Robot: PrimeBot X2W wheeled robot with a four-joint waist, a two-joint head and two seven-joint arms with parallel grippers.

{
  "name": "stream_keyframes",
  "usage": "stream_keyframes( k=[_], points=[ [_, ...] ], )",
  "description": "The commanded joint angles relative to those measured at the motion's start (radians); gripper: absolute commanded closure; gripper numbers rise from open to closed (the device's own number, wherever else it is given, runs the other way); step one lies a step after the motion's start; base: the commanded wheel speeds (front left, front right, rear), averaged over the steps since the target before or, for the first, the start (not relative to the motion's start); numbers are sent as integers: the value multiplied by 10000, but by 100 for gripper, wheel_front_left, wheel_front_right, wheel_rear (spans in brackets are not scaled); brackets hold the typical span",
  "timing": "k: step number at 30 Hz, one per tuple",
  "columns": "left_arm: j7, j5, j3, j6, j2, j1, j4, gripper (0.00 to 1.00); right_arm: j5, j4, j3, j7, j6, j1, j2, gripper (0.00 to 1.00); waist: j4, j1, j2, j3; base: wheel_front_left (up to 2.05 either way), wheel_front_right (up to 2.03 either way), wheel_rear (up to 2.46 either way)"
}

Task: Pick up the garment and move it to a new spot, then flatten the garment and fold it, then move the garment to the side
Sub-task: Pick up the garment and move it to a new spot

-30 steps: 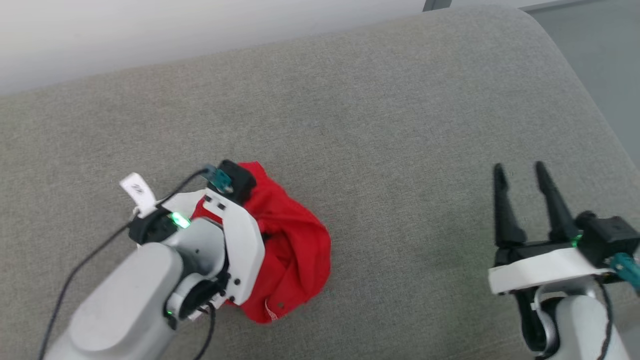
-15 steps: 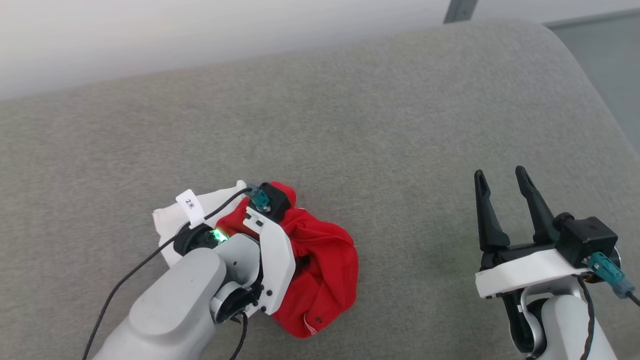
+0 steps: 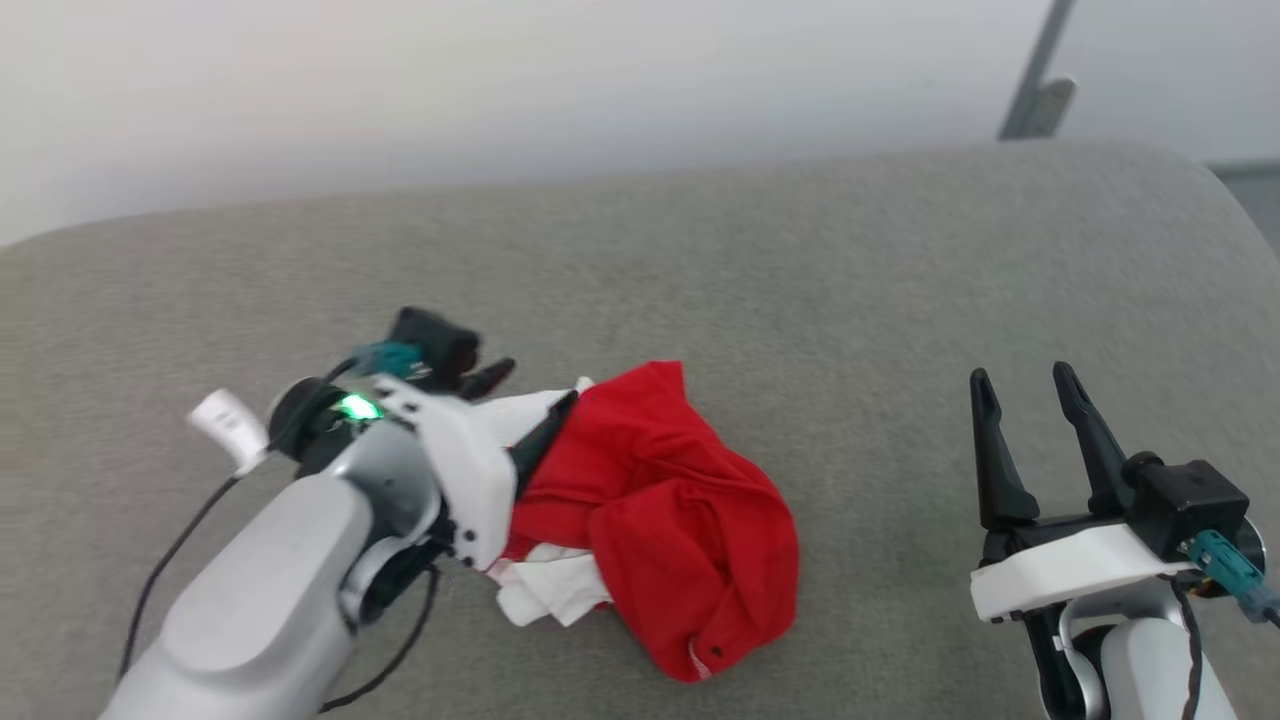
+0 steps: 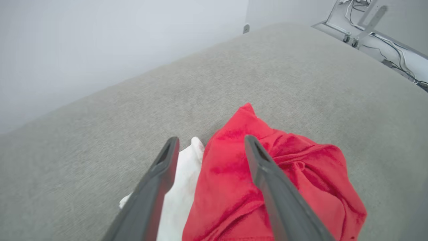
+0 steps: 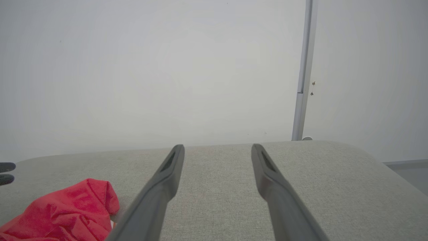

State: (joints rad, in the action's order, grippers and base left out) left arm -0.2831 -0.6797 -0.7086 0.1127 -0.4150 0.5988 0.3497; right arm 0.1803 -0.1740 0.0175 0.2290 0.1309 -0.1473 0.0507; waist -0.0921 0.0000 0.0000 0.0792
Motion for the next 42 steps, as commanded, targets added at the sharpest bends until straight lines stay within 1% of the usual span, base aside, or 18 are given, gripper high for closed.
stream_keyframes(
  k=[1,7,8,11,16,21,23,27,30,37,42],
  points=[
    [707,50,276,-115,-200,-333,-264,0,-18,7,85,-63,-3,159,4,0,430,0,0,-369,0,0,0],
    [2620,136,1136,-516,-927,-1196,-826,0,-68,-126,222,-115,-5,314,81,0,782,0,0,-726,0,0,0],
    [2620,136,1136,-516,-927,-1196,-826,0,-68,-126,222,-115,-5,314,81,0,782,0,0,-726,0,0,0],
    [3501,257,1497,-714,-1358,-1736,-1143,0,-57,-197,269,-106,-5,355,129,0,870,0,0,-845,0,0,0],
    [4632,89,2212,-1360,-1809,-2848,-1680,0,-45,-295,348,-70,-3,446,162,0,935,0,0,-986,0,0,0],
    [5262,-5,2907,-1905,-2043,-4008,-2144,0,-146,-327,435,-12,-3,526,168,0,956,0,0,-1098,0,0,0],
    [5391,-84,3233,-2004,-2102,-4514,-2251,0,-168,-317,471,7,-3,552,158,0,966,0,0,-1133,0,0,0],
    [5489,-79,3843,-2107,-2031,-5355,-2456,0,-178,-287,560,33,-3,605,153,0,1007,0,0,-1177,0,0,0],
    [5495,121,4412,-2086,-1884,-5858,-2726,0,-189,-249,654,45,-3,691,146,0,1075,0,0,-1182,0,0,0],
    [5501,829,5734,-1598,-1147,-6991,-3086,0,-211,-146,817,102,-3,870,100,0,1187,0,0,-1192,0,0,0],
    [5501,1320,6464,-1148,-584,-7492,-3146,0,-231,-141,895,113,-3,961,67,0,1264,0,0,-1213,0,0,0]
  ],
)
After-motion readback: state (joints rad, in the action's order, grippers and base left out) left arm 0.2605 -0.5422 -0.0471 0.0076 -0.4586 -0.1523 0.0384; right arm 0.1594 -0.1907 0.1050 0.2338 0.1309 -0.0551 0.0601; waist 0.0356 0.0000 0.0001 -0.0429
